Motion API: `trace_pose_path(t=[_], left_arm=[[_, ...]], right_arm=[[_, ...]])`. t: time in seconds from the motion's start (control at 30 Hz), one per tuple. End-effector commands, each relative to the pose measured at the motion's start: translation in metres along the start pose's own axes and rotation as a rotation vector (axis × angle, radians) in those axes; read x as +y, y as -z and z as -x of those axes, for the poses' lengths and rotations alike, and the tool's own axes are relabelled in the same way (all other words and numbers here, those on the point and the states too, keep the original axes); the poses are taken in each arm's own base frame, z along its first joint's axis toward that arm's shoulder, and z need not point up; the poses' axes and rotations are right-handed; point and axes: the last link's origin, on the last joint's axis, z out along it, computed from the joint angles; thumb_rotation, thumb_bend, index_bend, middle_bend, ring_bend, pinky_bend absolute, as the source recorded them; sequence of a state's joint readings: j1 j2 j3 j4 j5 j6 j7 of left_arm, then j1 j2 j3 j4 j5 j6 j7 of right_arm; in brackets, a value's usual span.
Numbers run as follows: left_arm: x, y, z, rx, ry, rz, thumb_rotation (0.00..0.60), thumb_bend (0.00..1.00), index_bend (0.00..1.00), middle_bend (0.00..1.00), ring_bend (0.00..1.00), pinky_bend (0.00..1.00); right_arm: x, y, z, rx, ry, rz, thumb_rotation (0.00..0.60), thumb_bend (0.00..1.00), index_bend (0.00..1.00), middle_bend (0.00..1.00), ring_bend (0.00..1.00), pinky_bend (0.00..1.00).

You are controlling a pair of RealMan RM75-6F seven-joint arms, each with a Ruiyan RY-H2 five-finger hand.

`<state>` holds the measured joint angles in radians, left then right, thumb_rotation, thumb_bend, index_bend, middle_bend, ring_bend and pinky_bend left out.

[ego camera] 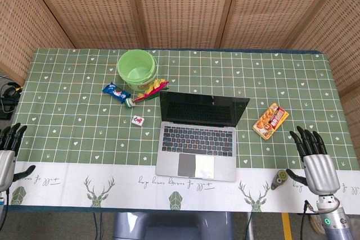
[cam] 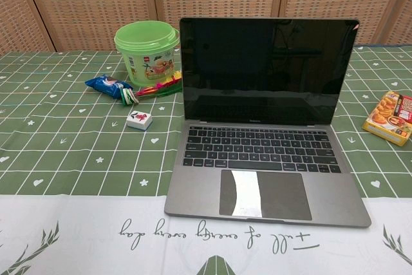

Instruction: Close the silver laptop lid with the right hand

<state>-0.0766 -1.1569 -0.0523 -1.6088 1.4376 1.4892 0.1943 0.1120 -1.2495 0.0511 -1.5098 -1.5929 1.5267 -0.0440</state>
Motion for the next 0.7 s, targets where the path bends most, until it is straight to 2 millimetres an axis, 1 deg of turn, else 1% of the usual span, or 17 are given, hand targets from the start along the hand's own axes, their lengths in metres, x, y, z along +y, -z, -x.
trace_pose_path(t=[0.03,0.7], left_arm=[[0.0,0.0,-0.0001,0.001,0.0,0.0,0.6,0.0,0.0,0.0,0.0,0.0],[-0.0005,-0.0009,-0.001,0.005,0.0,-0.003,0.6,0.0,0.0,0.0,0.0,0.0]], right_arm=[[-0.0001,0.0,-0.0001,0.0,0.0,0.0,0.6,0.15,0.0,0.0,0.0,0.0],[-0.0025,-0.001,0.0003,-0.01,-0.04,-0.005,0.6,0.15,0.0,0.0,0.0,0.0]])
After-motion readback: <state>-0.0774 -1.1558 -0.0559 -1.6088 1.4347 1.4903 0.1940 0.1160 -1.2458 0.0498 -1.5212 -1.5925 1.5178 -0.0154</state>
